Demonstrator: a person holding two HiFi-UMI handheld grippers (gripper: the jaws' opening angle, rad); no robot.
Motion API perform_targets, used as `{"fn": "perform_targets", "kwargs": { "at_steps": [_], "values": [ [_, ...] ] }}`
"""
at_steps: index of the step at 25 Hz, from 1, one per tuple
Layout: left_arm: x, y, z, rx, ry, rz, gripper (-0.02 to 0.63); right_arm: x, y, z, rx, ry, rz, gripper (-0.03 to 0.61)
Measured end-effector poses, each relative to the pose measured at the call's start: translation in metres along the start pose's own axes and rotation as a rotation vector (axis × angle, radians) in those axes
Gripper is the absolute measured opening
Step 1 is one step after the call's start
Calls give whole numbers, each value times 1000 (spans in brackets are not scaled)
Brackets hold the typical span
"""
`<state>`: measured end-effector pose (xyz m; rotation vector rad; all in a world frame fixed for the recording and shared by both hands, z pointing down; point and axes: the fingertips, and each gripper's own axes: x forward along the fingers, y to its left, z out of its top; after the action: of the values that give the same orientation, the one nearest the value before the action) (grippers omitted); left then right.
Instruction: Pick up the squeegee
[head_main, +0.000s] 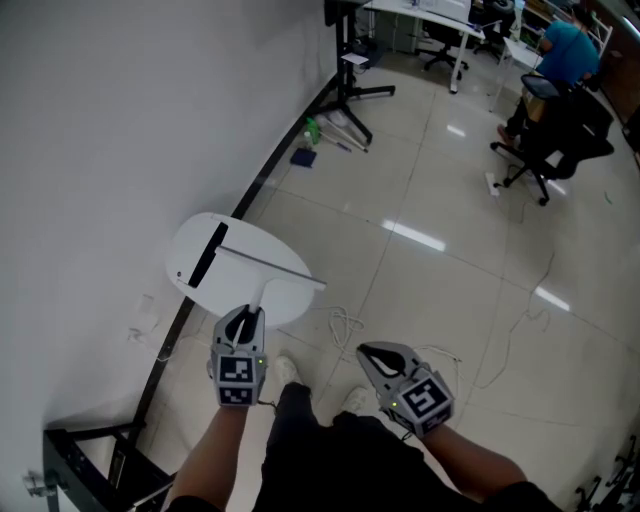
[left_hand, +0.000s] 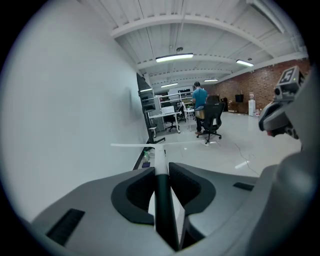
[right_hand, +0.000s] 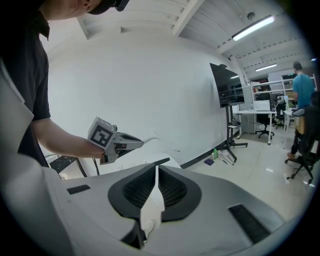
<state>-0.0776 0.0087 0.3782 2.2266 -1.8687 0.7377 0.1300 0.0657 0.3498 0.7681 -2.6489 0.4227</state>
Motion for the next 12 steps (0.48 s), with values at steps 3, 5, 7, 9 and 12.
{"fn": "perform_targets", "kwargs": {
  "at_steps": [3, 5, 7, 9, 12],
  "values": [
    [-46, -12, 18, 2, -43, -10, 95, -13, 10, 6, -5, -22, 14, 25],
    [-73, -15, 27, -7, -64, -3, 95, -18, 20, 8, -22, -27, 29, 25],
    [-98, -15, 33, -29, -80, 11, 95, -20, 30, 9, -40, -35, 48, 25],
    [-119, -12, 36, -45, -87, 25, 95, -22, 38, 12, -46, -41, 55, 25],
    [-145, -3, 38, -46, -104, 33, 95, -20, 47, 16, -55, -59, 56, 25]
  ]
}}
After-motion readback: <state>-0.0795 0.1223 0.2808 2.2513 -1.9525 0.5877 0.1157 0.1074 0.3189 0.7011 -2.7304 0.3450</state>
